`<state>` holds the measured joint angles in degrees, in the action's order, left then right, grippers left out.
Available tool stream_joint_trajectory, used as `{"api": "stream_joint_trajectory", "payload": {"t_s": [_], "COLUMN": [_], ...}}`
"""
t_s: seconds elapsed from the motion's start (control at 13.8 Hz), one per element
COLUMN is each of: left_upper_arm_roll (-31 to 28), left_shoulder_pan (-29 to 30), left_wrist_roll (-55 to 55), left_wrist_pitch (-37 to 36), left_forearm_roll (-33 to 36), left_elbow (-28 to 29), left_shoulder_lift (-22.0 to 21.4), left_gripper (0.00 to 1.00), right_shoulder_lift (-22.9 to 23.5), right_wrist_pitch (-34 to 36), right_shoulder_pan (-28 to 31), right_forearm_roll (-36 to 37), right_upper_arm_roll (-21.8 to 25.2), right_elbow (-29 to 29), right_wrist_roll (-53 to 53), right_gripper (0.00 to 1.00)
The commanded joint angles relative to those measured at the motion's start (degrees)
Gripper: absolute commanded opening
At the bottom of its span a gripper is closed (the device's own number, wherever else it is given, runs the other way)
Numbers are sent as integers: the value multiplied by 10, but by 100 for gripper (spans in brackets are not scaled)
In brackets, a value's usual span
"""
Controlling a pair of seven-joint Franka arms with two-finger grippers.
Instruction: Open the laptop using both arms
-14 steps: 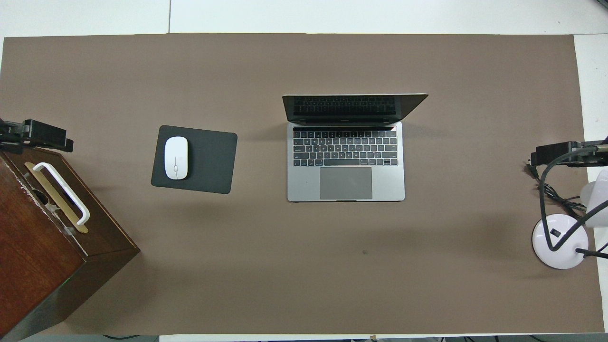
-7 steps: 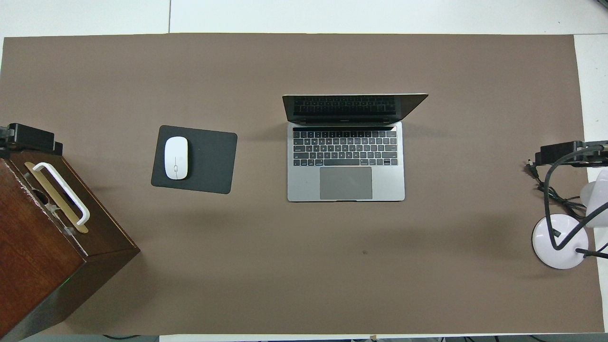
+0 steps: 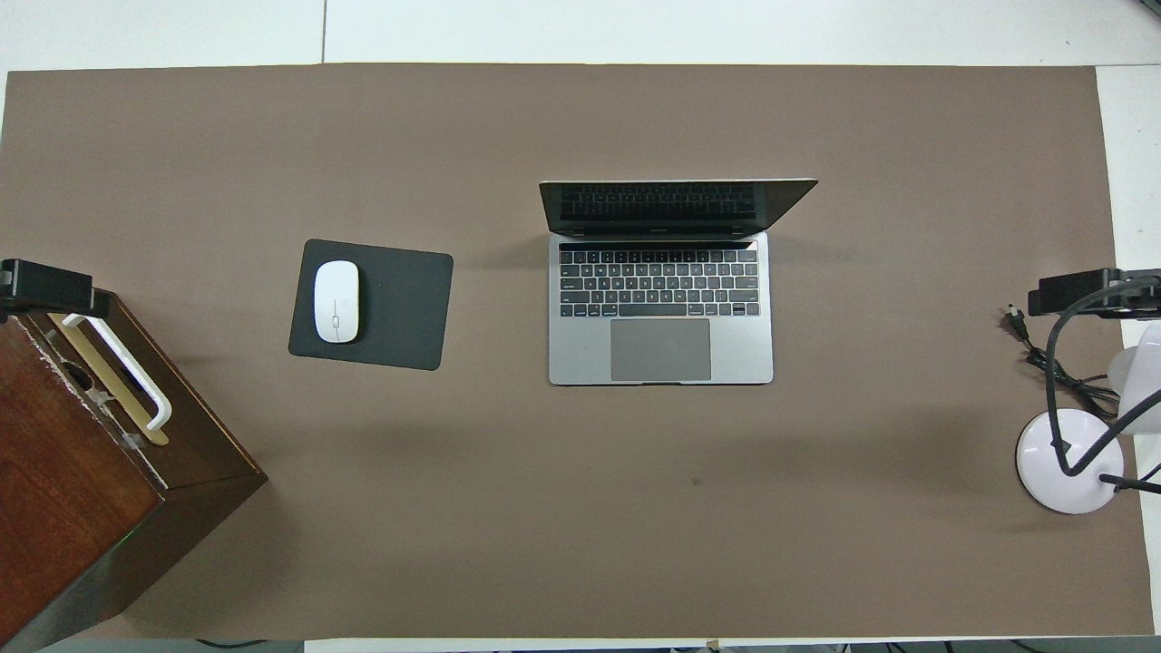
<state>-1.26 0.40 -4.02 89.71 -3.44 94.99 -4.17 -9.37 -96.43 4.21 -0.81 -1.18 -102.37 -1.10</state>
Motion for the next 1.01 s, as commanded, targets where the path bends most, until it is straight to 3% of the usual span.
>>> {"api": "stream_joint_trajectory", "payload": {"t_s": [0.0, 0.94], "left_upper_arm_roll": [1, 4], "left_shoulder_pan": [-6, -5], "left_wrist_roll": [0, 2], "left_wrist_pitch": [28, 27], "left_forearm_roll": [44, 48], "left_elbow": [46, 52], "left_shoulder_lift": [-24, -29], "left_gripper": [100, 100], "right_shoulder_lift": [-12, -12], "right_wrist_pitch": [-12, -14], "right_shoulder_pan": [7, 7], "right_forearm_roll": [5, 5], "right_upper_arm_roll": [-3, -3], "right_elbow": [-13, -14], "right_wrist_roll": [-7, -7], "right_gripper": [100, 100]}}
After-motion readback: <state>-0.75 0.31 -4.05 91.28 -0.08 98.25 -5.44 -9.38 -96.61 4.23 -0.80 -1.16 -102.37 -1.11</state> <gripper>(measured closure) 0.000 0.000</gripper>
